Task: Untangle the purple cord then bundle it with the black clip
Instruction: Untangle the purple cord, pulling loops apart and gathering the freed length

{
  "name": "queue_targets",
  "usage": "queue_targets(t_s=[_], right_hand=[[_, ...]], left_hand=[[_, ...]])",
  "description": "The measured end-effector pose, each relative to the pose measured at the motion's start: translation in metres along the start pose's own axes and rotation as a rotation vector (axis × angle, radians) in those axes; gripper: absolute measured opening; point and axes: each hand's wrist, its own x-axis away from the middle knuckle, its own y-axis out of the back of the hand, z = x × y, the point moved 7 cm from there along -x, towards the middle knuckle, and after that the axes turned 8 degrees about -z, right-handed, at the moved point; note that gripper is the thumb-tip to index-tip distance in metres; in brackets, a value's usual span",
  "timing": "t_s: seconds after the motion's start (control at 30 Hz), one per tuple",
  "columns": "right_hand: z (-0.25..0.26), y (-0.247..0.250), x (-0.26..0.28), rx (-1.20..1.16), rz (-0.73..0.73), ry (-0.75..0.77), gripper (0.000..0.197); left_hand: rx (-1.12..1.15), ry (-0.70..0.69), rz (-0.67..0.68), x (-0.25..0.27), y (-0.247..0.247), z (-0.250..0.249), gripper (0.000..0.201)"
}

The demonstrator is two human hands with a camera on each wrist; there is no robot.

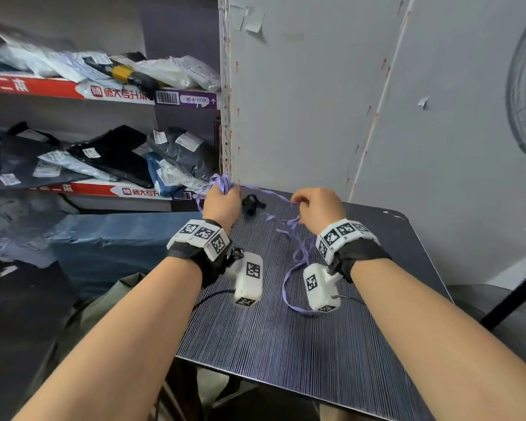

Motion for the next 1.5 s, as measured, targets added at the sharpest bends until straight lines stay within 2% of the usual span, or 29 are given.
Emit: queue_targets(t_s=[0.13, 0.2, 0.27, 0.47, 0.63, 0.73, 0.8, 0.87, 0.93, 1.03, 1.17, 1.33, 1.43, 1.5], right_hand=[[-0.008, -0.006, 0.006, -0.281, -0.047, -0.13, 0.036], [-0.008, -0.016, 0.011, -0.4, 0.006, -0.154, 0.048], [-0.007, -0.025, 0.015, -0.487, 0.052, -0.156, 0.052], [-0.002, -0.032, 0.03, -0.57, -0.041, -0.202, 0.035], [0.013, -0.059, 0.048, -0.886, 0.212, -0.32, 0.036], [0.014, -0.061, 0.052, -1.012, 0.214, -0.333, 0.02], [0.009, -0.064, 0.052, -1.129, 0.212, -0.375, 0.018], [0.0, -0.066, 0.051, -1.175, 0.165, -0.421, 0.023], [-0.009, -0.063, 0.048, -1.12, 0.095, -0.415, 0.024], [-0.028, -0.054, 0.048, -0.902, -0.051, -0.417, 0.017], [-0.068, -0.044, 0.051, -0.639, -0.266, -0.573, 0.018], [-0.101, -0.041, 0.057, -0.587, -0.383, -0.764, 0.019], [-0.113, -0.039, 0.062, -0.661, -0.451, -0.864, 0.015], [-0.118, -0.04, 0.062, -0.716, -0.5, -0.866, 0.012]], left_hand=[[0.022, -0.019, 0.028, 0.006, 0.001, -0.004, 0.017], [0.032, -0.02, 0.063, 0.012, -0.002, -0.007, 0.014], [0.055, -0.017, 0.1, 0.017, -0.005, -0.009, 0.013], [0.098, -0.008, 0.152, 0.027, -0.009, -0.011, 0.018], [0.122, -0.038, 0.209, 0.037, -0.012, -0.017, 0.017], [0.161, -0.035, 0.242, 0.043, -0.012, -0.018, 0.012], [0.197, -0.018, 0.249, 0.042, -0.01, -0.015, 0.016], [0.265, 0.013, 0.244, 0.04, -0.006, -0.014, 0.023], [0.327, 0.032, 0.231, 0.04, -0.001, -0.016, 0.027], [0.315, 0.059, 0.171, 0.038, 0.009, -0.015, 0.03], [0.305, 0.094, 0.113, 0.032, 0.018, -0.005, 0.029], [0.337, 0.134, -0.035, 0.022, 0.034, 0.007, 0.031], [0.355, 0.159, -0.134, 0.014, 0.046, 0.015, 0.03], [0.361, 0.139, -0.154, 0.012, 0.05, 0.018, 0.033]])
